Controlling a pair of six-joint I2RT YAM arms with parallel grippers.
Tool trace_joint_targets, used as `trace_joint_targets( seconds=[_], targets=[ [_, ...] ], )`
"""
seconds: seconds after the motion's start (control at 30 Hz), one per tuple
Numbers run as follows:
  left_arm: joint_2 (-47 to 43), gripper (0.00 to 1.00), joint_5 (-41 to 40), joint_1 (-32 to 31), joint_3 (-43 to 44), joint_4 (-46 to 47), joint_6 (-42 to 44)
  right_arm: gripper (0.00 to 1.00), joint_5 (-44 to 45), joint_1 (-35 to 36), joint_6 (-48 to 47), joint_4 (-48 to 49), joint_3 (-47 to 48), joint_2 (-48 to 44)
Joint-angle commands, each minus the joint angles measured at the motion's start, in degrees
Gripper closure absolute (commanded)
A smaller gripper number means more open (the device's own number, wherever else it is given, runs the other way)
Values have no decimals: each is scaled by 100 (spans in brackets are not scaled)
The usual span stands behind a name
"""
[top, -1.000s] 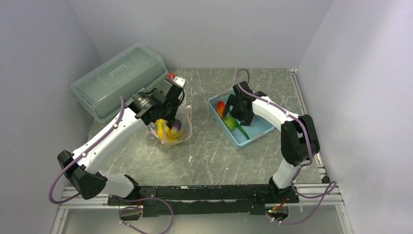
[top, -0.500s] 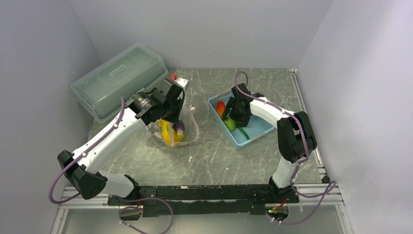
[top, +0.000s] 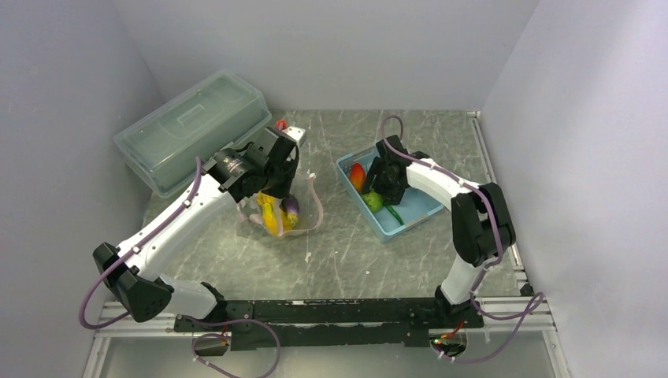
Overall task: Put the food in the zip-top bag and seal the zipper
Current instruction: Pick up the fake vegetable from the bin.
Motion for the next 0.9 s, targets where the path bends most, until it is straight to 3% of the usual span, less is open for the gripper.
trace_joint_targets(
  seconds=[0.0,0.3,0.5,0.87],
  targets=[
    [-65,100,130,-9,183,153,-150,57,212,-19,-48,-102,81,-543],
    [-64,100,110,-12,178,143,-176,65,285,-2,-172,-210,298,-1269],
    [-21,100,113,-13,198,142,-193,67,-366,93,-379,116,359,-1854],
    [8,100,77,-14,200,145,-181,68,-1138,970,-964,900,637,-2523]
  ],
)
